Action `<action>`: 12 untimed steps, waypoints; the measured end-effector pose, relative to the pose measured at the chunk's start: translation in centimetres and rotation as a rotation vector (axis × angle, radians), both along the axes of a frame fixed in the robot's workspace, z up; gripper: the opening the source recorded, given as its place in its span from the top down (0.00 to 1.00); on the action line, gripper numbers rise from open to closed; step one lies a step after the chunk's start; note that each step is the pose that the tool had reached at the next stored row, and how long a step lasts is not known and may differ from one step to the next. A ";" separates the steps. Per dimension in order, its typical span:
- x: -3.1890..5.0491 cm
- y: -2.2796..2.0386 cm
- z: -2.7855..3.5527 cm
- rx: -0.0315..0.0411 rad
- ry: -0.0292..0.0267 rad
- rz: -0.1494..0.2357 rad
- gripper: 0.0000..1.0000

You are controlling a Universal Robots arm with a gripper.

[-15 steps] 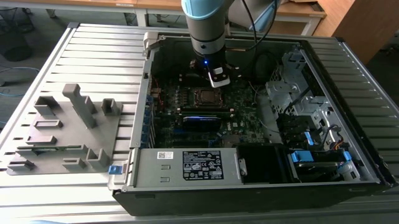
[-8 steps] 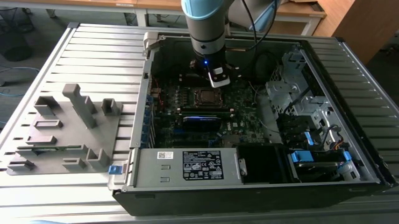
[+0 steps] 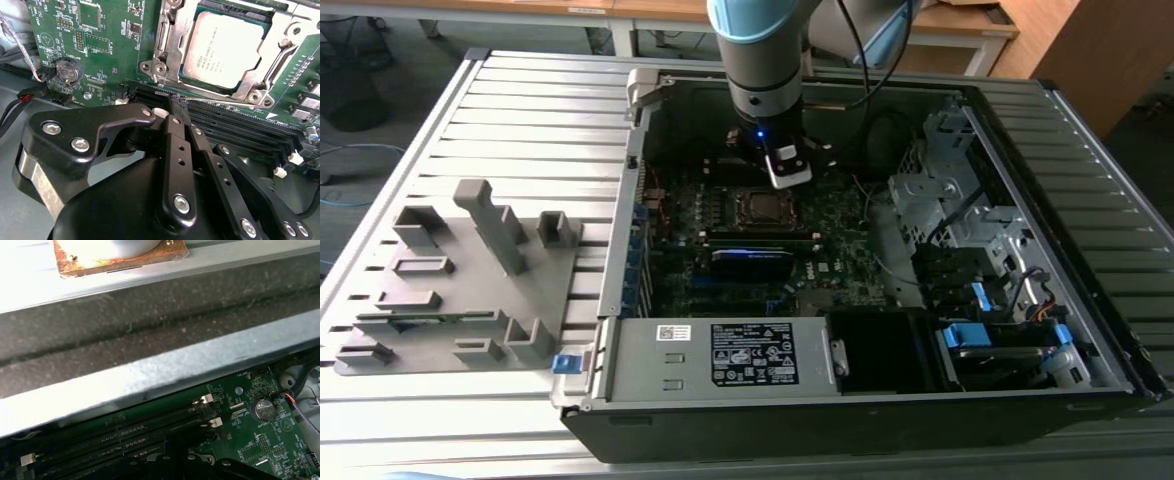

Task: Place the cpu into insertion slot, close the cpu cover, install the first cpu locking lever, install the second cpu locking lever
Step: 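Install the first cpu locking lever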

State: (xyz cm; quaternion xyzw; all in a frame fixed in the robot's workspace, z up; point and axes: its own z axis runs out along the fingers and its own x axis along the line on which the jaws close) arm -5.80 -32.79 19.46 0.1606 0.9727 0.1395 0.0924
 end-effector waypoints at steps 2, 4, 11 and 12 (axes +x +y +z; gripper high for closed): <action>0.00 0.00 -0.01 -0.0002 -0.0001 -0.001 0.90; 0.00 -0.01 -0.01 -0.0011 -0.0001 -0.001 0.90; 0.00 -0.21 -0.05 -0.0039 -0.0001 -0.003 0.90; 0.00 -0.26 -0.06 -0.0042 -0.0002 -0.003 0.90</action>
